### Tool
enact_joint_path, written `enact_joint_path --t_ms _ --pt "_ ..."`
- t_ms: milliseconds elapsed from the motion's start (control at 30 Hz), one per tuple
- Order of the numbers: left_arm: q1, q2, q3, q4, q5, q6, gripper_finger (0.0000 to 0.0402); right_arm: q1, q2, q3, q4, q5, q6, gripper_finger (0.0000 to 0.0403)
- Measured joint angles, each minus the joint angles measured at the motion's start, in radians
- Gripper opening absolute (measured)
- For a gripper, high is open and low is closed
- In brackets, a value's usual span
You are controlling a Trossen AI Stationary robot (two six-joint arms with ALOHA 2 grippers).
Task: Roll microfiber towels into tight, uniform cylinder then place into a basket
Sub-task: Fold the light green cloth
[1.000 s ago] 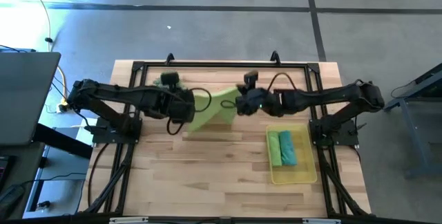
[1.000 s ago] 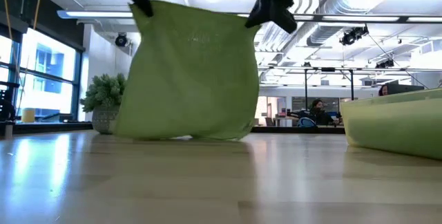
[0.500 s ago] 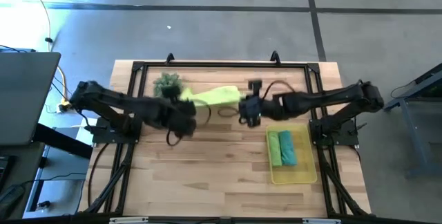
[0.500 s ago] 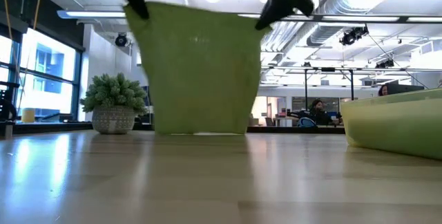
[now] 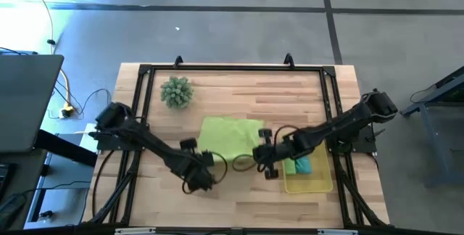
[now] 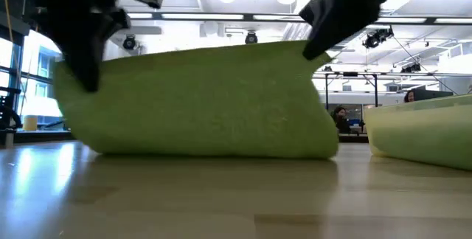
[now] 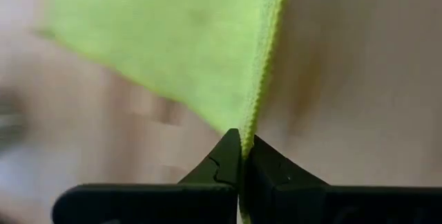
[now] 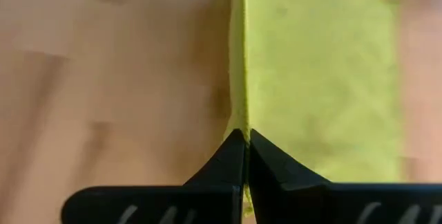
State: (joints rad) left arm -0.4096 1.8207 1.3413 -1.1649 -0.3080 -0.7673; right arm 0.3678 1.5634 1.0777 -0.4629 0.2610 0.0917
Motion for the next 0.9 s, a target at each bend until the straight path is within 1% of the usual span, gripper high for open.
enact_joint_path --t_ms 67,167,333,433,500,600,900 --pt "-0.024 0.030 0.011 0.043 0.080 0.000 0.0000 0.027 0.020 -0.009 0.033 -0.052 0.044 0.0000" --pt "-0.053 0.056 0.038 0.090 0.151 0.009 0.0000 0.058 0.048 -0.013 0.037 -0.123 0.092 0.0000" --pt "-0.071 0.063 0.109 0.090 0.197 -0.005 0.0000 0.087 0.055 -0.013 0.043 -0.228 0.157 0.0000" --pt "-0.071 0.061 0.137 0.062 0.198 -0.007 0.0000 0.096 0.052 -0.013 0.042 -0.239 0.134 0.0000" --pt "-0.061 0.062 0.134 0.057 0.188 0.001 0.0000 0.096 0.052 -0.013 0.029 -0.193 0.094 0.0000" --pt "-0.038 0.062 0.112 0.057 0.129 0.034 0.0000 0.072 0.060 -0.013 0.000 -0.125 0.053 0.0000" --pt "0.080 0.062 0.017 0.057 -0.085 0.146 0.0000 -0.066 0.082 -0.014 -0.093 -0.109 -0.074 0.0000"
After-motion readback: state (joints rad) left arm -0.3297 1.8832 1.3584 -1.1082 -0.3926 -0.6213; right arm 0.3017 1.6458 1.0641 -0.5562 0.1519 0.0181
